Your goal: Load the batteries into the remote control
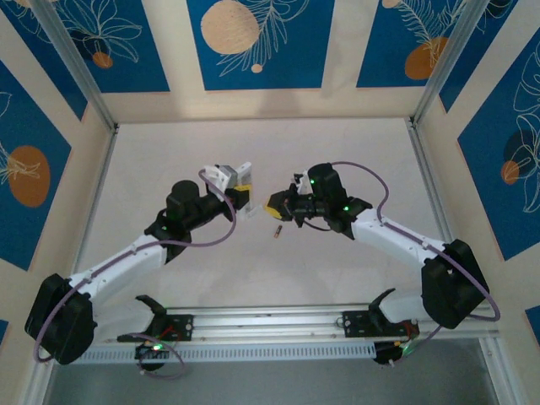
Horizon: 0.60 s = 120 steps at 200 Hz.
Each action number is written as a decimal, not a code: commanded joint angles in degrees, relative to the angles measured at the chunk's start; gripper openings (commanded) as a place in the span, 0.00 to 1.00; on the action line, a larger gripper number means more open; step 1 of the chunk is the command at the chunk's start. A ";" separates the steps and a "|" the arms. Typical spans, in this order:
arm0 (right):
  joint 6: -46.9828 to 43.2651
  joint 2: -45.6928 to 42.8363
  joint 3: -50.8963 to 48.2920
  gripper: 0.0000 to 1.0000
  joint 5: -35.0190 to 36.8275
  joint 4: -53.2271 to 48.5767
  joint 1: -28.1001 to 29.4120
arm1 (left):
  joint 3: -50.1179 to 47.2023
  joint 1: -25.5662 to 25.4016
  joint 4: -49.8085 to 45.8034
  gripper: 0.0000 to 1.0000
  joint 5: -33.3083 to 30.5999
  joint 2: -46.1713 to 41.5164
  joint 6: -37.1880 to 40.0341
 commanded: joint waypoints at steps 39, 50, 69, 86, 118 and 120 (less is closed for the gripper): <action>-0.08 2.44 -3.66 0.03 -0.16 -0.51 0.04 | -2.51 -0.57 6.28 0.00 0.43 0.12 -3.23; -0.04 2.42 -4.13 0.01 -0.35 -0.25 -0.04 | -2.52 -0.57 4.64 0.00 -0.66 0.07 -2.64; -0.30 1.76 -4.88 0.00 -0.52 -0.62 -0.38 | -3.16 -0.56 3.00 0.00 -2.64 -0.17 -1.76; -0.85 0.52 -5.77 0.00 0.06 -1.46 -1.18 | -4.06 -0.51 2.66 0.00 -3.57 -0.63 -1.06; -4.69 -3.25 -6.39 0.00 0.78 -5.98 -5.36 | -4.21 -0.54 0.83 0.00 -3.91 -0.83 -1.12; -4.98 -3.60 -6.45 0.00 0.79 -6.38 -5.81 | -4.19 -0.56 0.68 0.00 -3.82 -0.81 -1.24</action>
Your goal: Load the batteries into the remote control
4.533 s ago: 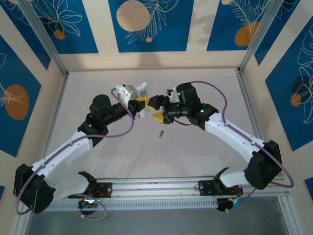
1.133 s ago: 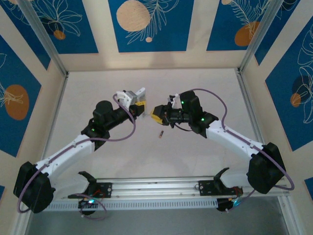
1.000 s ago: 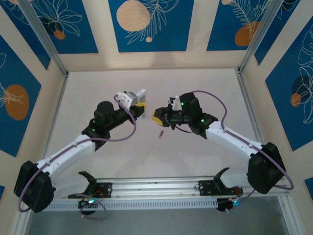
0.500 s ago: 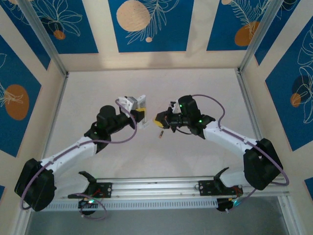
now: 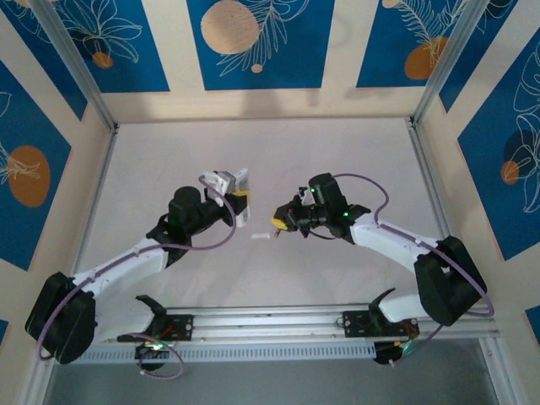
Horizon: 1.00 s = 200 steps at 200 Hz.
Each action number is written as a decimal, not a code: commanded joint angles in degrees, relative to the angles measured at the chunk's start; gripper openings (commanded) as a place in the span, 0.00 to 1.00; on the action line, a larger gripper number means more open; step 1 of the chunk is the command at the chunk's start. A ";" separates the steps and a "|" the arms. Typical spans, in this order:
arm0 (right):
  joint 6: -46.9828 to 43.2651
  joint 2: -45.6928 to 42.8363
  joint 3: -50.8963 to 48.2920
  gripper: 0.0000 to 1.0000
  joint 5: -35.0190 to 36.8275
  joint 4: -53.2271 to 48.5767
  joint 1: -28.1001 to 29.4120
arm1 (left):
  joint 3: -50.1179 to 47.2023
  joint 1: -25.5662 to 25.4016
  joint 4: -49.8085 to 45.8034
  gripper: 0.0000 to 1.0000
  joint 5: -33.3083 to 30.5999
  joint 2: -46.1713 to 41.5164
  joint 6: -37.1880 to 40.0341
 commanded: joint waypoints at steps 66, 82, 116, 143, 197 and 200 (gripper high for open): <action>-20.69 -6.08 -2.38 0.00 2.40 -15.39 -12.87 | 1.57 -0.32 -5.30 0.00 -0.78 0.95 -4.68; -27.64 -5.56 -2.71 0.09 3.13 -14.49 -11.24 | 3.13 0.06 -9.05 0.00 -1.12 1.57 -6.05; -37.22 -6.35 -0.81 0.43 12.73 -14.54 -4.07 | 4.43 1.52 -6.44 0.00 5.29 4.85 -16.20; -39.38 -2.30 1.32 0.54 15.45 -13.81 -1.16 | 5.91 2.42 -5.00 0.00 6.73 8.60 -20.42; -33.06 12.97 9.82 0.55 24.02 -19.46 5.16 | 6.93 3.28 -3.83 0.00 7.97 12.90 -22.38; -32.88 13.72 10.45 0.55 24.22 -19.86 5.40 | 6.94 3.32 -4.10 0.00 7.85 13.03 -22.15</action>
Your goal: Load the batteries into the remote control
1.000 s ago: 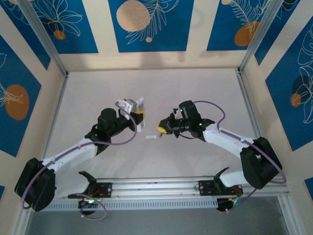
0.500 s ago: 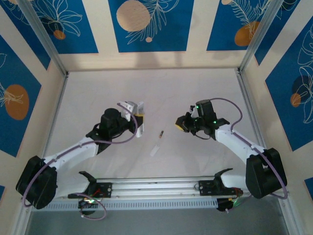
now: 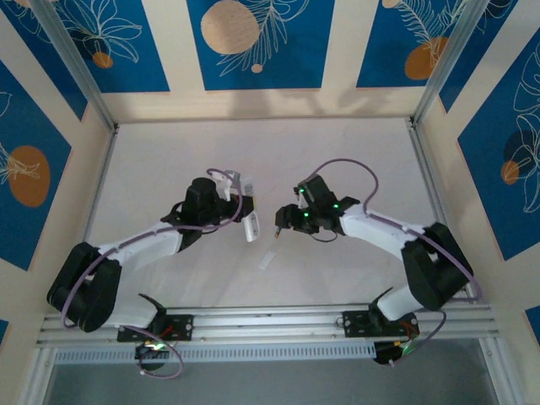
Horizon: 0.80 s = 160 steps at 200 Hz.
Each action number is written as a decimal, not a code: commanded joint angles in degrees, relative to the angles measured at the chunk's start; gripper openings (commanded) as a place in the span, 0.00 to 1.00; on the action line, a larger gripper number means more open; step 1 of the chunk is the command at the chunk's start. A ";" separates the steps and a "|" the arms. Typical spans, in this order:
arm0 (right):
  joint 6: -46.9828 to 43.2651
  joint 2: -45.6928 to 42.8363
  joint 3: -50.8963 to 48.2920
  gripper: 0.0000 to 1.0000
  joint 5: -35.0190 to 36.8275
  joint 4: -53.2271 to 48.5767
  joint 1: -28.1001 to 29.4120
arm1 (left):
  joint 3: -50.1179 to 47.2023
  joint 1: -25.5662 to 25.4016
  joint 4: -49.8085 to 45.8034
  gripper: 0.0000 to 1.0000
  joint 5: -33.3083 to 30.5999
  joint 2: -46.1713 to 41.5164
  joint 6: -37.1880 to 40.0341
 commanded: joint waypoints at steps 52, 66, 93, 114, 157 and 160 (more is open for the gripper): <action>4.26 8.69 4.96 0.52 5.89 -4.45 3.17 | 4.64 2.29 -5.39 0.00 2.61 7.31 1.61; 4.20 6.56 4.29 0.51 6.12 -5.55 3.08 | 4.66 3.34 -6.54 0.00 4.21 9.27 0.38; 3.53 1.23 2.60 0.52 7.69 -8.57 3.08 | 3.42 4.01 -9.05 0.00 8.36 10.12 -1.76; 3.48 -2.49 1.15 0.52 8.44 -9.76 2.99 | 3.36 4.57 -13.19 0.00 10.76 10.96 -1.07; 3.92 -5.39 0.72 0.53 8.51 -10.89 2.82 | 1.64 6.38 -14.31 0.00 14.15 12.76 -2.43; 3.87 -5.47 0.78 0.53 8.51 -10.92 2.82 | 1.75 6.46 -14.79 0.00 13.92 12.94 -2.34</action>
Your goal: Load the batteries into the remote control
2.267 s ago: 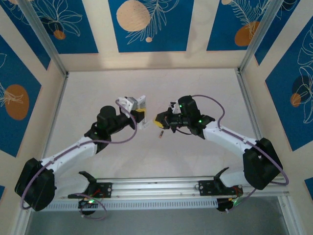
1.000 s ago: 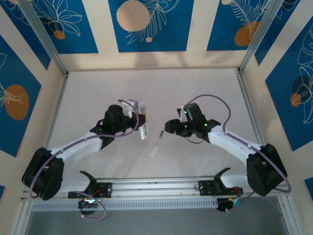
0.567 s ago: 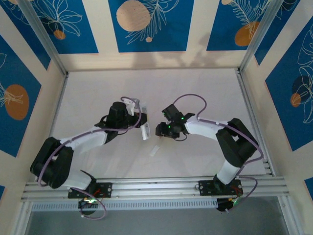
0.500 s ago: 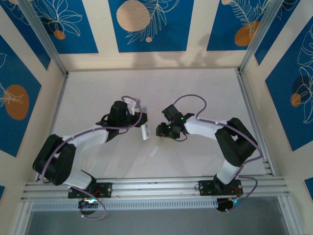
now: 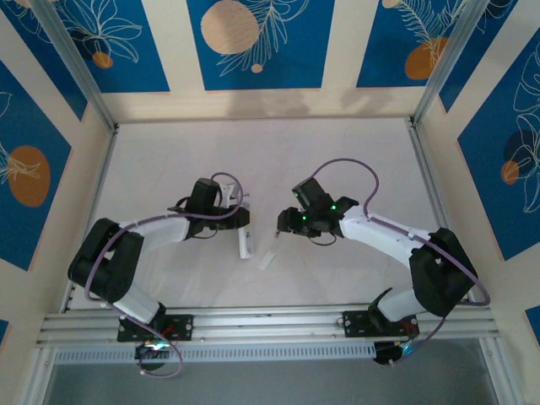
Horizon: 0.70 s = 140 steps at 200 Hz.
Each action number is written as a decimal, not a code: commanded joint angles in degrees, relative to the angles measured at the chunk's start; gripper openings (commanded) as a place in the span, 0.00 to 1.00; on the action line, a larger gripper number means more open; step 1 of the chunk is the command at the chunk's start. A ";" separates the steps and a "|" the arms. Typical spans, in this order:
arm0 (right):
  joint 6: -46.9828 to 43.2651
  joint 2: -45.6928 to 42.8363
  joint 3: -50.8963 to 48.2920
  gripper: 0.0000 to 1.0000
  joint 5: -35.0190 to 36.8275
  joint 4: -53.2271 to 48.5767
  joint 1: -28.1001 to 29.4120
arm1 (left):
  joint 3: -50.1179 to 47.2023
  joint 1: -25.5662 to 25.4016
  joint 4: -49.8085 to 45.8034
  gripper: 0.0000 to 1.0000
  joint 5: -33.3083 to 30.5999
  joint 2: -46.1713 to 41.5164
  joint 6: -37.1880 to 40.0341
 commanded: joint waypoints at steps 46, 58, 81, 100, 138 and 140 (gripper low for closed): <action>0.55 -1.44 -0.19 0.53 0.72 -3.12 -0.22 | -0.12 1.50 -8.73 0.12 -0.97 3.44 1.39; 0.41 -1.54 -0.09 0.53 0.67 -3.38 -0.22 | -0.68 1.71 -9.45 0.14 -2.61 3.08 1.51; 0.38 -1.72 -0.18 0.53 0.67 -3.33 -0.13 | -1.23 1.94 -10.62 0.20 -5.11 2.91 2.06; 0.33 -1.66 -0.07 0.53 0.57 -3.39 -0.05 | -0.99 2.03 -11.71 0.27 -6.67 3.49 2.89; 0.56 -2.20 0.09 0.53 0.55 -3.65 0.13 | -0.80 2.24 -13.10 0.34 -9.35 4.59 3.90; 0.58 -2.29 0.11 0.53 0.57 -3.63 0.17 | -0.84 2.21 -13.05 0.34 -9.38 4.59 3.89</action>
